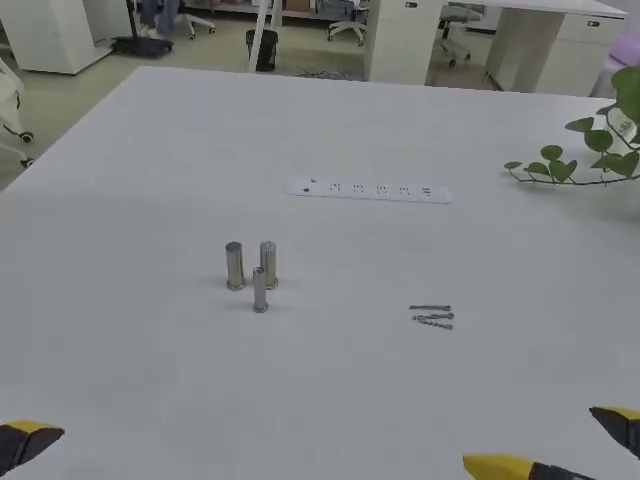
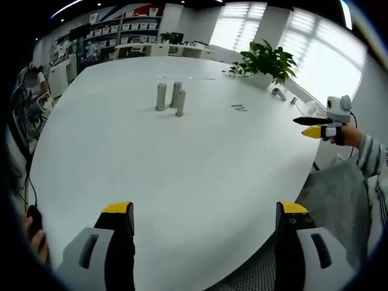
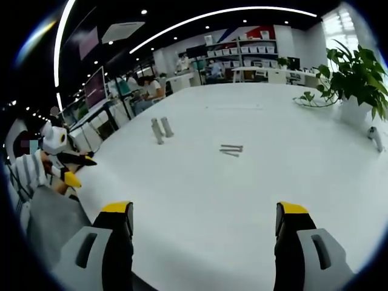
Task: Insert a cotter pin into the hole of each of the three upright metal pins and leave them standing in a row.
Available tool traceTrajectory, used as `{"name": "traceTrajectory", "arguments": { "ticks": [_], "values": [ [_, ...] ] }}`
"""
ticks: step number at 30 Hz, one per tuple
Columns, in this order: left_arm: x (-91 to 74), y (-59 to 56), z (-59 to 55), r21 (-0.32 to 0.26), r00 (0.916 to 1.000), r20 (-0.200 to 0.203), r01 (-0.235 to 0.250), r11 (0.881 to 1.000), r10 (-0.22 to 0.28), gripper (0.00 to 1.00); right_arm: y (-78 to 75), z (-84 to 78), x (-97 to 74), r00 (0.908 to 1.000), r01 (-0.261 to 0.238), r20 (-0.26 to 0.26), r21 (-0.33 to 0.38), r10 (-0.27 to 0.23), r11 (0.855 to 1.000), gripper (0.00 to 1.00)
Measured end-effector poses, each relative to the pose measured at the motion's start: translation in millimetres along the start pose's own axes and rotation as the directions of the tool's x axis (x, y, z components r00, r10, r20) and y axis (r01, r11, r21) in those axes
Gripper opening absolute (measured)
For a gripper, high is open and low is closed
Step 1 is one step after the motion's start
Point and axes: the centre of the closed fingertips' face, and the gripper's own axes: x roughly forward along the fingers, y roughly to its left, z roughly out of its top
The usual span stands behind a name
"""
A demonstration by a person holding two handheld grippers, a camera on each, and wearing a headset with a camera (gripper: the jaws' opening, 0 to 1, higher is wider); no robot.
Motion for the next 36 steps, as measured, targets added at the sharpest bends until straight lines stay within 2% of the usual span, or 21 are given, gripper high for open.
{"name": "traceTrajectory", "arguments": {
  "ticks": [12,17,26,32,36],
  "values": [
    [3.9,0.2,6.9,-0.020,0.9998,0.011,0.019,1.000,-0.018,0.93,3.8,-3.2,1.7,1.0000,-0.005,-0.002,0.011,0.005,1.000,0.99],
    [8.7,4.1,7.8,-0.006,0.9998,-0.007,0.018,1.000,-0.018,0.93,6.6,-2.1,3.5,0.9999,-0.013,0.005,0.025,0.012,1.000,0.99],
    [20.4,9.5,16.2,0.006,0.9994,-0.019,0.028,1.000,-0.028,0.90,3.7,-1.2,5.7,0.9999,-0.010,-0.002,0.024,0.010,1.000,0.99],
    [31.9,10.1,27.8,0.020,0.9990,-0.014,0.044,0.999,-0.043,0.87,0.9,-1.2,7.5,1.0000,-0.002,-0.007,0.025,0.002,1.000,0.99],
    [41.4,11.3,40.7,0.048,0.9991,0.006,0.043,0.998,-0.043,0.85,0.4,-4.0,10.4,0.9999,-0.003,-0.015,0.031,0.003,1.000,0.98]
  ]
}}
